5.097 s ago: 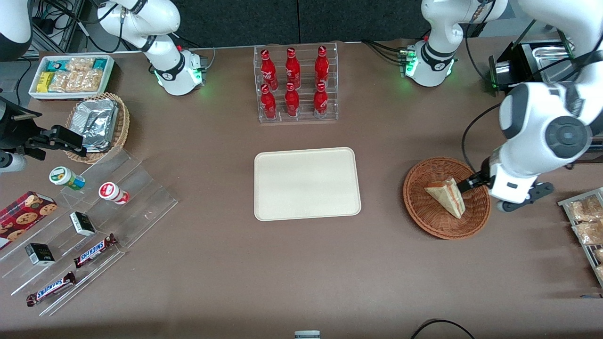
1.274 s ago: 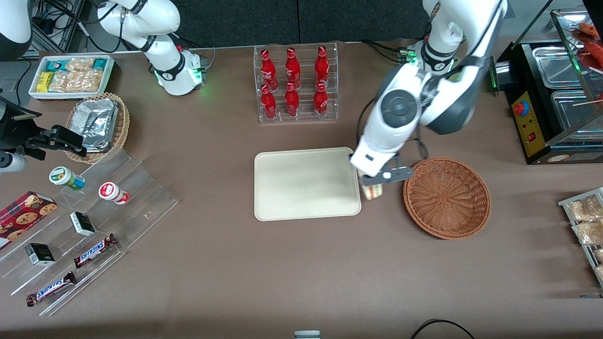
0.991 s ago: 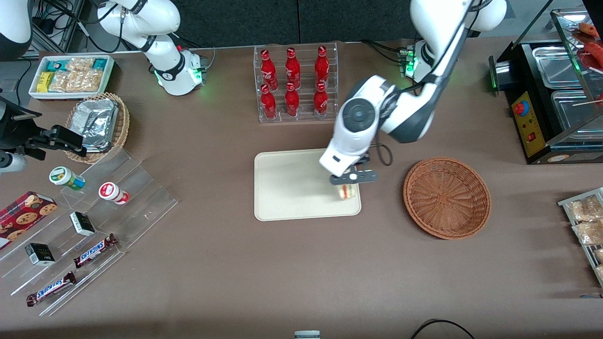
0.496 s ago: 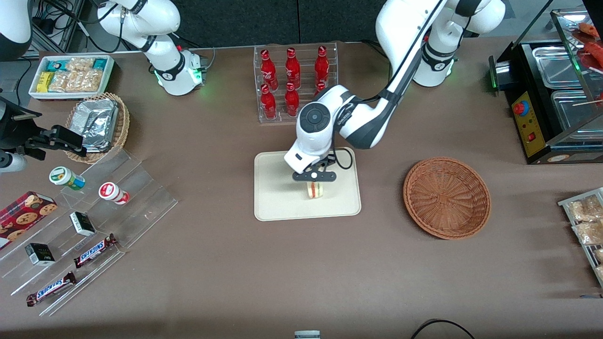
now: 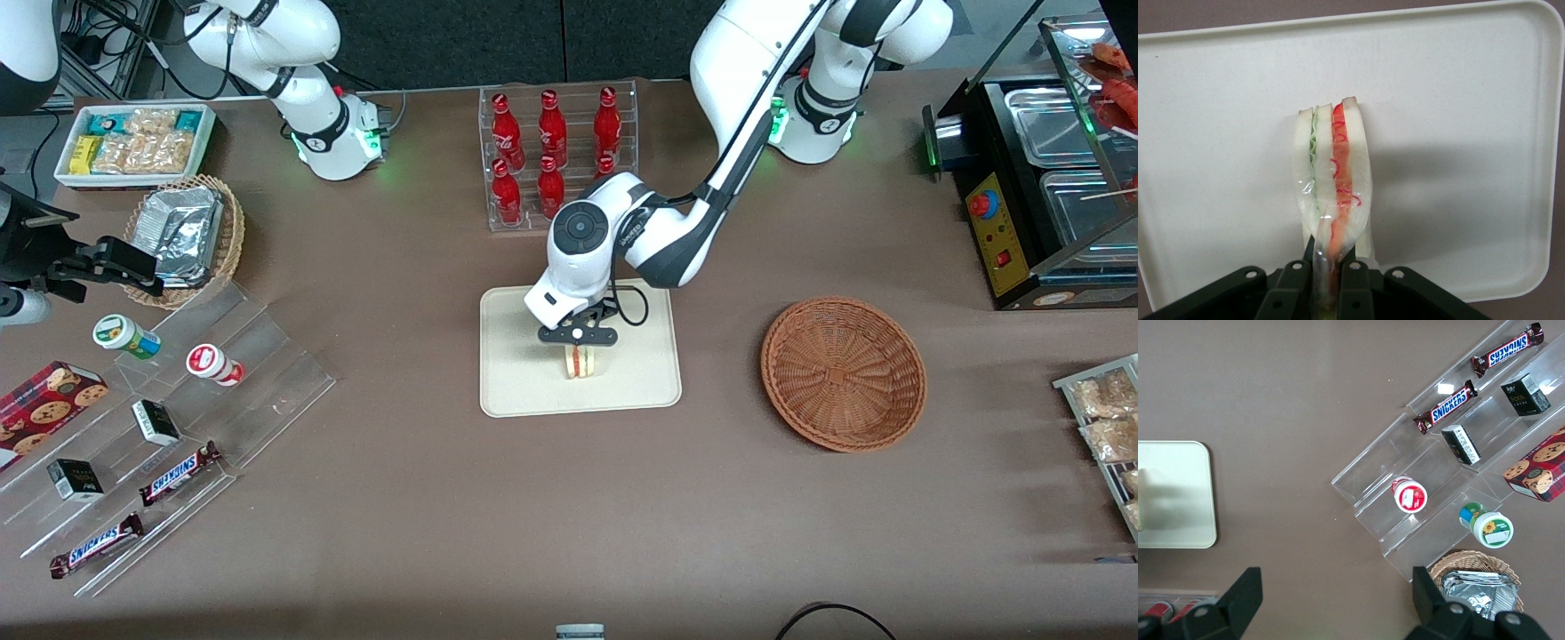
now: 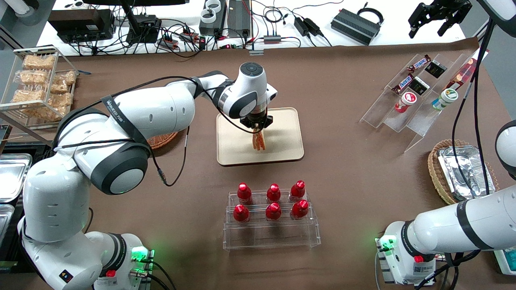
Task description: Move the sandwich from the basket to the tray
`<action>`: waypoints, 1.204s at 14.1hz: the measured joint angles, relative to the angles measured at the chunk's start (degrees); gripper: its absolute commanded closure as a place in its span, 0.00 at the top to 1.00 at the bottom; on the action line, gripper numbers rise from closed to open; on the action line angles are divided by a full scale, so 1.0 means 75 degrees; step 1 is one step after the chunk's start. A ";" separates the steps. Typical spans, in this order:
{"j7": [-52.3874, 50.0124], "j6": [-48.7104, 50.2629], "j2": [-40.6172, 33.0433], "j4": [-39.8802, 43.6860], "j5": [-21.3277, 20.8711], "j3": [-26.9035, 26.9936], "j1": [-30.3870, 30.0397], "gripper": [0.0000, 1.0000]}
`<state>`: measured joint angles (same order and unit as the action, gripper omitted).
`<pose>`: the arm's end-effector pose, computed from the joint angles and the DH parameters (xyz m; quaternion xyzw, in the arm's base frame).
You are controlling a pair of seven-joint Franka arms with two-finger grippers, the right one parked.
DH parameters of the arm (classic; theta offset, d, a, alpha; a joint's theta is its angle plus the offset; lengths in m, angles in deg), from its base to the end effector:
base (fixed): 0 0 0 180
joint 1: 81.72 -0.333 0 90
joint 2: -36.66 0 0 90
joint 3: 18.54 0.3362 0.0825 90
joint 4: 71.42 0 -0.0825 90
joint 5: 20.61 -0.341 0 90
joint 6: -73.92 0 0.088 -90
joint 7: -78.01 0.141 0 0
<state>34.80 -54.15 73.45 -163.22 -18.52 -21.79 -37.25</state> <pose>0.4546 -0.4952 0.2635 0.9992 -0.0225 -0.0252 0.0190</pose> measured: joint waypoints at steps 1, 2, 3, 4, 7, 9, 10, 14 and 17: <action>0.0003 -0.0002 0.0031 0.0000 -0.0001 0.0005 0.0000 0.92; 0.0006 -0.0005 0.0052 0.0001 -0.0002 0.0013 0.0000 0.99; 0.0008 -0.0007 0.0057 0.0001 -0.0003 0.0019 0.0000 0.99; 0.0008 -0.0007 0.0057 0.0004 -0.0003 0.0025 0.0000 0.99; 0.0004 0.0041 0.0043 0.0113 -0.0003 0.0065 -0.0005 0.99; -0.0015 0.0430 -0.0137 0.0286 -0.0001 0.0115 -0.0048 0.99; -0.0026 0.0738 -0.0332 0.0368 -0.0001 0.0146 -0.0113 0.99; -0.0012 0.2414 -0.1618 0.0538 0.0000 0.0217 -0.0924 0.99; 0.0006 0.3650 -0.2646 0.0548 0.0000 0.0242 -0.1585 0.99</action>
<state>34.85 -26.77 53.61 -159.11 -18.52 -19.97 -49.13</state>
